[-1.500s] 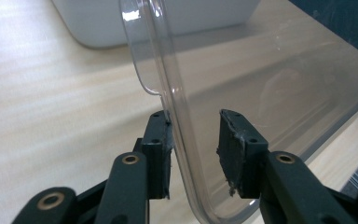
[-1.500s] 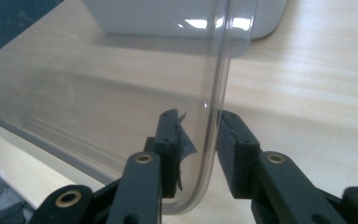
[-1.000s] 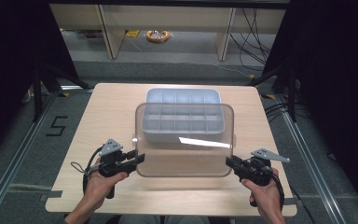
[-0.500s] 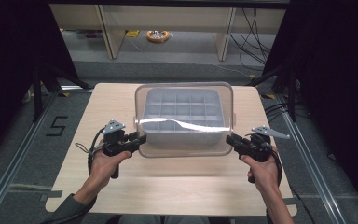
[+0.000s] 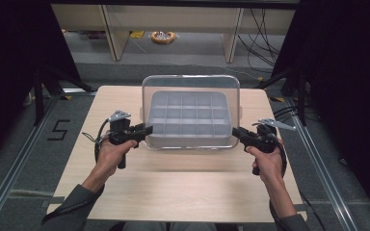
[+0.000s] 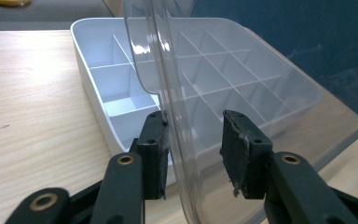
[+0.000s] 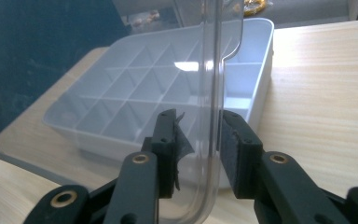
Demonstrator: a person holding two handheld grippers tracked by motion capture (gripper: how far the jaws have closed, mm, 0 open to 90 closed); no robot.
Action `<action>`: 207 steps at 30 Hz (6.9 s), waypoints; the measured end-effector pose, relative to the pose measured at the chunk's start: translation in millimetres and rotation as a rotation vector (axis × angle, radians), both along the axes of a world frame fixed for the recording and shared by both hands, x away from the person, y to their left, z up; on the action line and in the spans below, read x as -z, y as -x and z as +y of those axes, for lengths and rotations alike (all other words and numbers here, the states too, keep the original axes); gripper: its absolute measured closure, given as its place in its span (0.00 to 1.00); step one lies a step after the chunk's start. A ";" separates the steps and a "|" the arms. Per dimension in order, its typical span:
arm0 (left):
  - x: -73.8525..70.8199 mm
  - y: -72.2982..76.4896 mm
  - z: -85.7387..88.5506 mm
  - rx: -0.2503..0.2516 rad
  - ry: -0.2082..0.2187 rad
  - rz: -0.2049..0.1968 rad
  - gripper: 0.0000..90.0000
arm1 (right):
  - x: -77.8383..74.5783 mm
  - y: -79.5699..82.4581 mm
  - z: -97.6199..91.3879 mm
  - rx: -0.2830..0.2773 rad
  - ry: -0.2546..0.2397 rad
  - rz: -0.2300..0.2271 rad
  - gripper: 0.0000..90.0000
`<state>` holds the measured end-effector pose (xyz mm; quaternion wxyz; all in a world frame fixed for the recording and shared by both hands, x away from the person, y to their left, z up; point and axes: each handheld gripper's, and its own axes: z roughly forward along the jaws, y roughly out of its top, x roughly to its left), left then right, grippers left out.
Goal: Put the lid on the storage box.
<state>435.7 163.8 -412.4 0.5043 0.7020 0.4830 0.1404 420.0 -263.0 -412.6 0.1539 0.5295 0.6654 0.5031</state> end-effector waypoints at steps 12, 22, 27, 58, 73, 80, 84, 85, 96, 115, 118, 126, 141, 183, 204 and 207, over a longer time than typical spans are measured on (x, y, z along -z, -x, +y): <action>-2.3 -36.2 -5.5 -0.064 0.004 0.004 0.66 | -5.8 -28.7 6.9 0.033 0.004 0.014 0.77; 4.0 -54.9 -7.0 -0.088 -0.011 0.031 0.66 | 4.4 -50.7 11.2 0.051 0.034 0.022 0.76; 8.6 -59.7 -8.9 -0.095 -0.014 0.043 0.65 | 8.8 -53.0 14.6 0.072 0.003 0.065 0.76; 28.6 -75.4 -15.9 -0.143 -0.035 0.132 0.61 | 26.8 -66.5 18.3 0.130 -0.035 0.148 0.68; 31.9 -77.5 -13.9 -0.157 -0.010 0.157 0.60 | 32.6 -70.1 21.2 0.123 -0.007 0.141 0.65; 31.1 -76.4 -14.8 -0.166 -0.014 0.161 0.60 | 29.9 -69.9 26.3 0.118 0.019 0.149 0.61; 28.1 -74.6 -18.5 -0.177 -0.040 0.168 0.60 | 29.4 -73.6 24.8 0.097 0.074 0.123 0.60; 26.8 -73.9 -19.6 -0.179 -0.047 0.169 0.59 | 29.6 -74.2 24.9 0.099 0.074 0.121 0.60; 24.8 -73.4 -17.1 -0.185 -0.018 0.181 0.60 | 29.8 -74.4 24.4 0.107 0.047 0.133 0.59; 35.1 -70.6 -21.1 -0.168 -0.095 0.160 0.57 | 30.9 -71.6 25.2 0.120 0.009 0.142 0.55; 33.9 -68.6 -25.6 -0.171 -0.124 0.140 0.54 | 30.1 -72.1 25.3 0.102 0.027 0.132 0.54; 34.8 -68.2 -22.4 -0.162 -0.111 0.151 0.55 | 30.2 -72.7 24.6 0.099 0.028 0.132 0.54; 37.6 -69.4 -18.9 -0.167 -0.076 0.171 0.55 | 25.2 -68.2 18.3 0.108 0.081 0.112 0.57; 26.2 -7.7 0.0 -0.020 -0.020 0.101 0.41 | 24.5 -35.0 16.7 0.045 0.074 0.078 0.48; 25.0 20.4 -3.7 0.031 -0.034 0.104 0.32 | 26.8 -18.6 3.4 0.051 0.052 0.083 0.39; 25.9 23.2 -5.4 0.034 -0.029 0.105 0.32 | 27.3 -16.3 4.2 0.046 0.060 0.078 0.38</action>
